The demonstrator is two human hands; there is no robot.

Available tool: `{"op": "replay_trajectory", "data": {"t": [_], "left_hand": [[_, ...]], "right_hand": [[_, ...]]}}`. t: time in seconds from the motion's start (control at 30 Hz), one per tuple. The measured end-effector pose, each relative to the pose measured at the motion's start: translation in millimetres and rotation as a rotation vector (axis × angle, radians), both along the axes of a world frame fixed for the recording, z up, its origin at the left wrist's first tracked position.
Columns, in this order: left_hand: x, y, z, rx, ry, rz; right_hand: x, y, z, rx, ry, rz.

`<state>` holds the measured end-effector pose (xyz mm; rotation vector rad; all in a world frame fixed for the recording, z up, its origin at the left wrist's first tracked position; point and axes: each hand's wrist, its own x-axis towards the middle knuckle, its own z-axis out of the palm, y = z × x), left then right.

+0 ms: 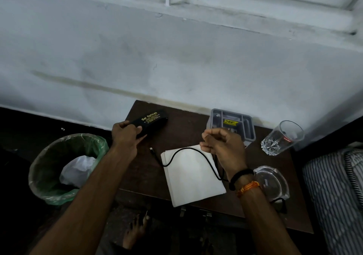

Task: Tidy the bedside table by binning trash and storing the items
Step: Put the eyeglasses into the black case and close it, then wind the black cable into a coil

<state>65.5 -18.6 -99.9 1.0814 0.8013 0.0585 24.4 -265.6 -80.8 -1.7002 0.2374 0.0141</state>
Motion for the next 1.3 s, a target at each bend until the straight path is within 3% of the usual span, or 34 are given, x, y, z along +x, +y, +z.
{"op": "replay_trajectory", "data": {"t": [0.1,0.33,0.6,0.83,0.93,1.03,1.13,1.23,1.3], "left_hand": [[3.4,2.3,-3.0,0.075,0.027,0.051],[7.6,4.4,-0.1,0.03,0.128,0.049],[6.4,2.5,6.0,-0.019,0.087,0.043],[1.9,8.5,12.4,-0.076,0.059,0.015],[-1.3,9.9,11.7,-0.001,0.115,0.021],[-6.9,8.4,10.1,0.19,0.103,0.028],[-14.4,-0.6,12.7,0.391,-0.077,-0.176],[-21.1,-10.4,15.3,0.692,-0.228,-0.569],[-23.3,-16.1,16.7,0.792,-0.287,-0.786]], "right_hand": [[-0.4,-1.4,-0.3,-0.105,-0.007,0.012],[-4.6,4.0,-4.9,-0.366,0.008,0.18],[-8.6,16.0,-11.2,-0.762,-0.011,0.434],[-5.1,30.2,-23.8,-0.921,0.078,0.671],[-5.4,31.6,-30.6,-0.977,0.101,0.683],[-3.2,33.8,-31.4,-1.012,0.06,0.665],[-2.1,35.3,-28.0,-1.003,-0.004,0.621],[-2.7,37.8,-21.0,-0.969,-0.117,0.532],[-4.1,38.1,-15.2,-0.946,-0.2,0.467]]}}
